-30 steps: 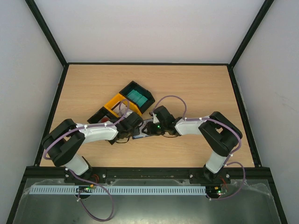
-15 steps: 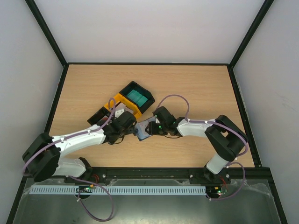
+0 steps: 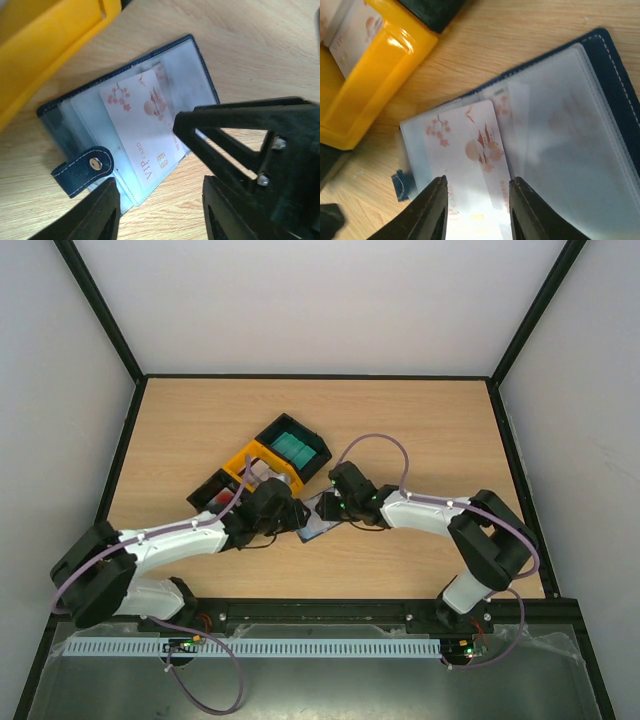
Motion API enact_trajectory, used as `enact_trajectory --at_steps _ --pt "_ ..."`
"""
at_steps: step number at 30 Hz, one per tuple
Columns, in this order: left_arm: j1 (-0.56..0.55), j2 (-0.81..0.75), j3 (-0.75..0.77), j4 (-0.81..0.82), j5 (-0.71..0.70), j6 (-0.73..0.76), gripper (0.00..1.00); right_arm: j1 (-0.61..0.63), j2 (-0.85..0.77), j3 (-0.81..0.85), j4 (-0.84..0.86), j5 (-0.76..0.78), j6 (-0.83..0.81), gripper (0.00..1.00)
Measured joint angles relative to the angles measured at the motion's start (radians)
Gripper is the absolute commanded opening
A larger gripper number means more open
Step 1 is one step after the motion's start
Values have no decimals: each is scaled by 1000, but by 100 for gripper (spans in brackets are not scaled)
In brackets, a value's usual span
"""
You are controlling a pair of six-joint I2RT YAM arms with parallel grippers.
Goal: Put the credit cards into the card holder
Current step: Insert the credit card into the card holder.
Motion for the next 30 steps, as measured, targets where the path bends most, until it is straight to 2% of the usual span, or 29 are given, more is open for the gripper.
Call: enact_trajectory --at_steps 4,12,18,30 --pt "0 52 -36 76 42 -35 38 0 23 29 1 2 -20 28" --pt "0 117 -64 160 52 -97 39 0 106 58 0 1 -40 29" --pt "0 176 -65 169 38 -106 42 0 110 58 2 11 -43 35" --pt "0 219 -42 167 19 -74 41 0 115 35 67 -82 -29 29"
